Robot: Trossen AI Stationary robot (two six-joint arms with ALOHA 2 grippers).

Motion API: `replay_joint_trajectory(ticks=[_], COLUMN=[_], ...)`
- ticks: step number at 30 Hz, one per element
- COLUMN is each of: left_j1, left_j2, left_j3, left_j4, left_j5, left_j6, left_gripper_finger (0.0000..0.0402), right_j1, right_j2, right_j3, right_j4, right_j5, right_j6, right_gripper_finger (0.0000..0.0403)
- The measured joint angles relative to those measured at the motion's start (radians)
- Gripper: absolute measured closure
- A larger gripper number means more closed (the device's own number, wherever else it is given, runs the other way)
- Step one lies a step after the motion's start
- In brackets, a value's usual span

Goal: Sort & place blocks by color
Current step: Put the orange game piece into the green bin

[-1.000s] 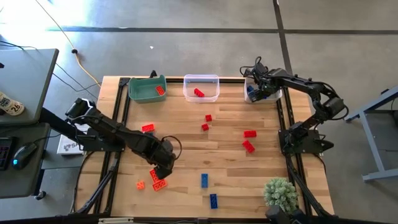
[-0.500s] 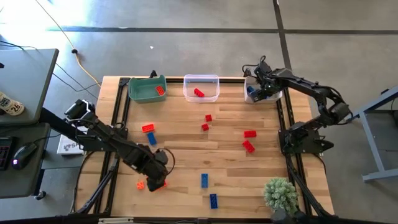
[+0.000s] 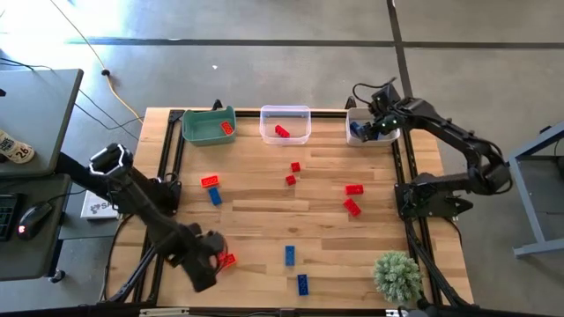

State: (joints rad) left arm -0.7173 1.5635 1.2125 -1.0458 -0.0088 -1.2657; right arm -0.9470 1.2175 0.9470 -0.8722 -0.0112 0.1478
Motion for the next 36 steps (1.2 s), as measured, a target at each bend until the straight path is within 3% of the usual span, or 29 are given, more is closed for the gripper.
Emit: replay_joint_trajectory(ticks=[5, 8, 15, 22, 36], left_j1=[-0.128, -0.165, -0.185, -0.158, -0.145], left_j2=[0.000, 0.000, 0.000, 0.000, 0.000], left_j3=[0.000, -0.014, -0.108, -0.196, -0.349], left_j4=[-0.002, -0.002, 0.018, 0.126, 0.290], left_j5=[-0.157, -0.193, -0.145, -0.130, -0.030], left_j6=[-0.033, -0.078, -0.156, -0.087, -0.087], left_gripper_finger=[0.0176, 0.0176, 0.0176, 0.0176, 0.0176], right_j1=[0.021, 0.042, 0.090, 0.112, 0.112], right_j2=[-0.013, -0.013, -0.013, -0.013, -0.013], right_j3=[0.000, 0.000, 0.000, 0.000, 0.000], right_j4=[0.000, 0.001, 0.017, 0.023, 0.024], right_j5=[0.000, 0.000, 0.002, 0.003, 0.006], right_j6=[0.000, 0.000, 0.000, 0.001, 0.008], right_gripper_finger=[0.0183, 0.0183, 0.0183, 0.0183, 0.0183])
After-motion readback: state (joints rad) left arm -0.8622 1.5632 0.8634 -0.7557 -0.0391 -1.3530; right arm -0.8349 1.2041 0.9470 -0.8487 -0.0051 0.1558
